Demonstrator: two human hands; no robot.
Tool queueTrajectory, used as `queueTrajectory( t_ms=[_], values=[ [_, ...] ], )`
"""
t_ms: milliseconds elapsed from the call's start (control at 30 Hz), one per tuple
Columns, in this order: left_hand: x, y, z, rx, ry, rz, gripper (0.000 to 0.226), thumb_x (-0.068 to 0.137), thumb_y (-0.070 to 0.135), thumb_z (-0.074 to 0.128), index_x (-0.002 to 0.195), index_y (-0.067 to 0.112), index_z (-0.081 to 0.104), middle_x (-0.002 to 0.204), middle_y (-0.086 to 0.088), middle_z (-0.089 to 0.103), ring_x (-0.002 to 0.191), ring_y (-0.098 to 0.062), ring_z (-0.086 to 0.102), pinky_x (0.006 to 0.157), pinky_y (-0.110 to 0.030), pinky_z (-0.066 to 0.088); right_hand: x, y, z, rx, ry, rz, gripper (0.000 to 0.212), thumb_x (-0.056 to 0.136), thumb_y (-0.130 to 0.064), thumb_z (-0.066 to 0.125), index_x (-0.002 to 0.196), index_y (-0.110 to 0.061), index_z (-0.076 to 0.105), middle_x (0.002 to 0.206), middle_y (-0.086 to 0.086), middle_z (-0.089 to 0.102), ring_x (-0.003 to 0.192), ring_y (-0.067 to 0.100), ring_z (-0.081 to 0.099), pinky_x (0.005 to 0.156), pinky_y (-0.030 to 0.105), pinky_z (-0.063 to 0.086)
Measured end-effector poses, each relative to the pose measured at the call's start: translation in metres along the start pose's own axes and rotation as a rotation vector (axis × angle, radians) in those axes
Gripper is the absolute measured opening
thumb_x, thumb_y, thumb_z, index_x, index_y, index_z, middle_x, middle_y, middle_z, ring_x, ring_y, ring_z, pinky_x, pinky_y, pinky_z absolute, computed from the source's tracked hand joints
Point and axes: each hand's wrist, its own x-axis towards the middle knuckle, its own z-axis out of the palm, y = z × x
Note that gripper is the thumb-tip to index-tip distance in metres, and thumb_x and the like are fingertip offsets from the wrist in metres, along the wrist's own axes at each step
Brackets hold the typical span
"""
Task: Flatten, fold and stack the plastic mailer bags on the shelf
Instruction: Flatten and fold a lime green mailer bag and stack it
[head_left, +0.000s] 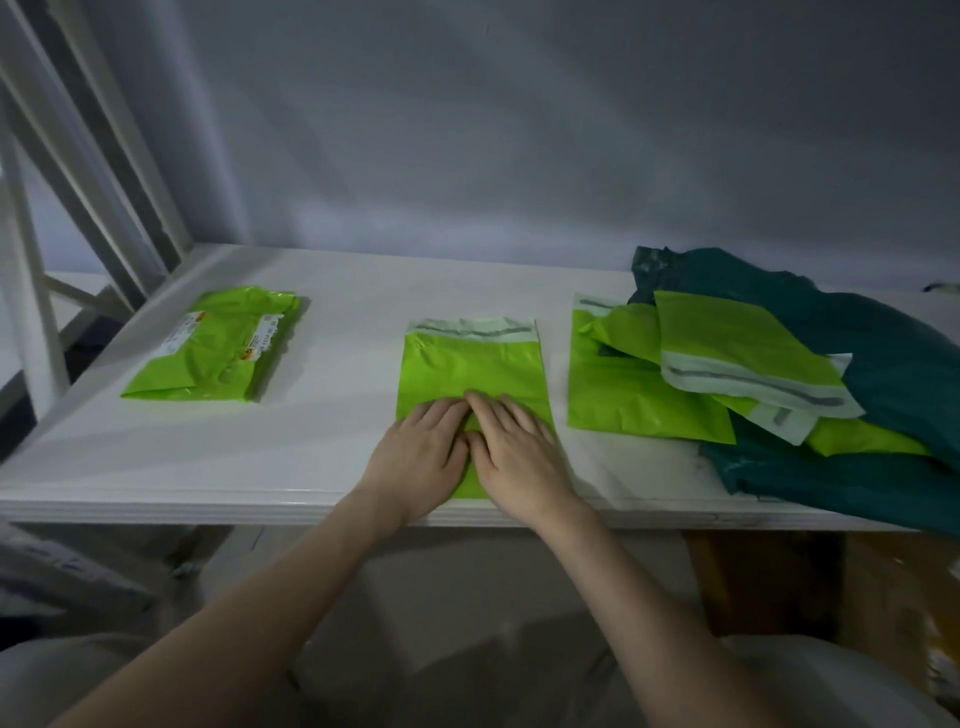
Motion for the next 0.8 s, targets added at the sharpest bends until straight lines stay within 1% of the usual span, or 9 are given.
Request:
queueTrajectory(
  t_ms=[33, 100, 133, 200, 300, 400, 533, 633, 800],
  values=[
    [-0.001, 0.000, 0.003, 0.018, 0.018, 0.012, 0.054, 0.091, 0.034, 0.027, 0.121, 0.001, 0.057, 0.124, -0.016, 0.060, 0.110, -0.035, 0.060, 0.091, -0.041, 0.050, -0.001, 0.000, 0.000, -0.003, -0.025, 0.035, 0.076, 0.080, -0.051, 0.000, 0.148, -0.024, 0.022, 0.155, -0.006, 0.025, 0.145, 0.018, 0.016, 0.115, 0.038, 0.016],
    [-0.001, -0.001, 0.005, 0.052, -0.015, -0.034, 0.075, 0.087, 0.049, 0.008, 0.141, 0.005, 0.036, 0.150, -0.013, 0.032, 0.139, -0.032, 0.031, 0.113, -0.039, 0.027, 0.000, 0.000, 0.000, 0.004, -0.086, 0.091, 0.063, 0.093, -0.051, 0.012, 0.150, -0.024, 0.016, 0.159, -0.003, 0.010, 0.147, 0.019, 0.004, 0.118, 0.038, 0.007],
    [-0.001, -0.002, 0.005, 0.049, -0.070, -0.090, 0.084, 0.079, 0.053, -0.002, 0.148, 0.011, 0.022, 0.156, -0.010, 0.016, 0.145, -0.027, 0.014, 0.117, -0.036, 0.014, 0.000, 0.000, -0.001, 0.009, -0.106, 0.101, 0.058, 0.097, -0.047, 0.020, 0.150, -0.023, 0.013, 0.159, -0.001, 0.006, 0.147, 0.019, 0.001, 0.118, 0.038, 0.004],
    [0.000, -0.003, 0.006, 0.068, -0.104, -0.128, 0.093, 0.069, 0.055, -0.012, 0.150, 0.016, 0.008, 0.158, -0.007, 0.001, 0.146, -0.022, 0.000, 0.118, -0.034, 0.003, 0.000, 0.001, -0.002, 0.009, -0.107, 0.108, 0.058, 0.099, -0.044, 0.025, 0.150, -0.021, 0.011, 0.159, 0.002, 0.003, 0.147, 0.018, 0.000, 0.118, 0.037, 0.003],
    [0.001, -0.002, -0.001, 0.096, -0.125, -0.138, 0.097, 0.065, 0.060, -0.009, 0.150, 0.019, 0.014, 0.159, -0.003, 0.007, 0.146, -0.018, 0.004, 0.118, -0.032, 0.007, 0.001, 0.003, -0.007, -0.021, -0.092, 0.114, 0.061, 0.097, -0.048, 0.029, 0.149, -0.020, 0.016, 0.159, 0.004, 0.008, 0.146, 0.018, 0.006, 0.116, 0.036, 0.012],
    [0.006, -0.001, -0.016, 0.069, -0.134, -0.202, 0.096, 0.061, 0.066, 0.003, 0.144, 0.027, 0.030, 0.154, 0.003, 0.024, 0.141, -0.019, 0.020, 0.112, -0.033, 0.022, 0.008, 0.007, -0.017, -0.057, -0.095, 0.105, 0.060, 0.093, -0.051, 0.038, 0.143, -0.019, 0.030, 0.152, 0.004, 0.028, 0.139, 0.021, 0.023, 0.110, 0.038, 0.023],
    [0.032, -0.008, -0.029, -0.069, 0.006, -0.303, 0.050, 0.090, 0.044, 0.035, 0.130, 0.018, 0.049, 0.134, -0.008, 0.044, 0.124, -0.029, 0.038, 0.101, -0.038, 0.033, 0.030, 0.017, -0.028, 0.055, 0.046, 0.099, 0.049, 0.093, -0.038, 0.047, 0.133, -0.010, 0.045, 0.132, 0.011, 0.049, 0.125, 0.028, 0.039, 0.103, 0.039, 0.035],
    [0.054, -0.020, -0.031, -0.062, 0.135, -0.249, 0.039, 0.096, 0.024, 0.040, 0.132, 0.010, 0.047, 0.135, -0.012, 0.042, 0.124, -0.031, 0.039, 0.103, -0.039, 0.033, 0.052, 0.025, -0.030, 0.021, 0.137, 0.059, 0.045, 0.093, -0.027, 0.048, 0.133, -0.006, 0.045, 0.132, 0.012, 0.049, 0.124, 0.029, 0.041, 0.103, 0.039, 0.035],
    [0.080, -0.027, -0.024, -0.019, 0.149, -0.112, 0.049, 0.095, 0.023, 0.032, 0.139, 0.003, 0.038, 0.147, -0.014, 0.035, 0.135, -0.027, 0.033, 0.112, -0.032, 0.021, 0.085, 0.029, -0.023, -0.015, 0.100, 0.023, 0.050, 0.097, -0.028, 0.041, 0.143, -0.008, 0.032, 0.151, 0.010, 0.029, 0.139, 0.024, 0.025, 0.113, 0.032, 0.018]
  ],
)
